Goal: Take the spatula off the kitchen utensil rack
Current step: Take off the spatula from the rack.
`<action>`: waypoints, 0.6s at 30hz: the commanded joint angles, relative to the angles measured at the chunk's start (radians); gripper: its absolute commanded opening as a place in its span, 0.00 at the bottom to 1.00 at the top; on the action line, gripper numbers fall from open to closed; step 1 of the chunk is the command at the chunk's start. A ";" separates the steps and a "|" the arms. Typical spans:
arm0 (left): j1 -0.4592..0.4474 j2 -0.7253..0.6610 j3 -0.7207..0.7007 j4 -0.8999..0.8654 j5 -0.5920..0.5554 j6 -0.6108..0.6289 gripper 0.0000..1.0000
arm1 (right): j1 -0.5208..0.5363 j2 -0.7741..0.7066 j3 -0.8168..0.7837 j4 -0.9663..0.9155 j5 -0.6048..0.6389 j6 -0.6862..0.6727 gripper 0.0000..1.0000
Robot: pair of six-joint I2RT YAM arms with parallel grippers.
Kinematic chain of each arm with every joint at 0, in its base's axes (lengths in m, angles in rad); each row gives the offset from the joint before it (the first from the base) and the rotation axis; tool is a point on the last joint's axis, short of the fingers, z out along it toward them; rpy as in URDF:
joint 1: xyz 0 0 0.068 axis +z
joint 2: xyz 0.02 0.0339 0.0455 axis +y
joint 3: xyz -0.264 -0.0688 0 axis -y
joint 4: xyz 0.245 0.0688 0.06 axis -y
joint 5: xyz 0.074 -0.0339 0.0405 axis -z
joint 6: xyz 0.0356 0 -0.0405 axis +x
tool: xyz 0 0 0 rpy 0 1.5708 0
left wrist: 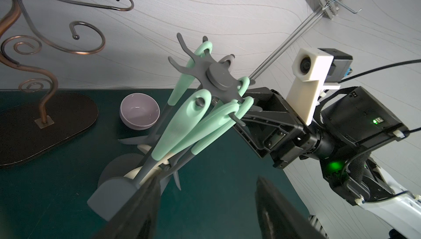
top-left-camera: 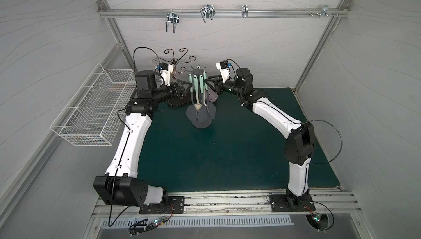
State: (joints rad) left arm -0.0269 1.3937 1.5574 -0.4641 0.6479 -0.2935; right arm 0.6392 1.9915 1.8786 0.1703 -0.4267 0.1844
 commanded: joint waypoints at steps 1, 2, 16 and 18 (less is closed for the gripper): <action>0.000 0.009 0.044 0.055 0.019 0.020 0.70 | 0.002 0.029 0.038 0.012 0.001 -0.011 0.43; 0.001 0.008 0.044 0.058 0.017 0.020 0.70 | 0.002 0.035 0.043 0.011 0.001 -0.012 0.43; 0.001 0.022 0.054 0.087 -0.077 0.007 0.74 | 0.041 -0.048 -0.039 0.070 0.060 -0.170 0.00; 0.001 0.018 0.052 0.101 -0.091 -0.004 0.75 | 0.054 -0.076 -0.066 0.091 0.096 -0.207 0.00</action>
State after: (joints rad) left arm -0.0269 1.4101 1.5604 -0.4408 0.5884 -0.2897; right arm 0.6659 1.9850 1.8393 0.2268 -0.3637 0.0437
